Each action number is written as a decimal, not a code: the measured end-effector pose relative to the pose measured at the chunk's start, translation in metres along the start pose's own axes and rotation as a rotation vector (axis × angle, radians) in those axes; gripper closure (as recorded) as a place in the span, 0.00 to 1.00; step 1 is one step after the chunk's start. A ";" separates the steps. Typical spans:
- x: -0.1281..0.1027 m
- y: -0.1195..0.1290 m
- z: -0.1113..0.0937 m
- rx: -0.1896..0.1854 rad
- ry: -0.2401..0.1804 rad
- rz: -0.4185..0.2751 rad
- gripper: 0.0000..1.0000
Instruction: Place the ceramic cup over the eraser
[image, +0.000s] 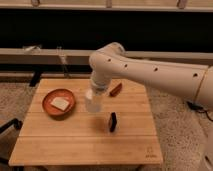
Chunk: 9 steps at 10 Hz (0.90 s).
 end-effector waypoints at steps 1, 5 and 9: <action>0.014 -0.002 -0.008 0.011 0.009 0.023 1.00; 0.061 0.006 -0.028 0.028 0.046 0.089 1.00; 0.088 0.023 -0.024 0.003 0.055 0.131 1.00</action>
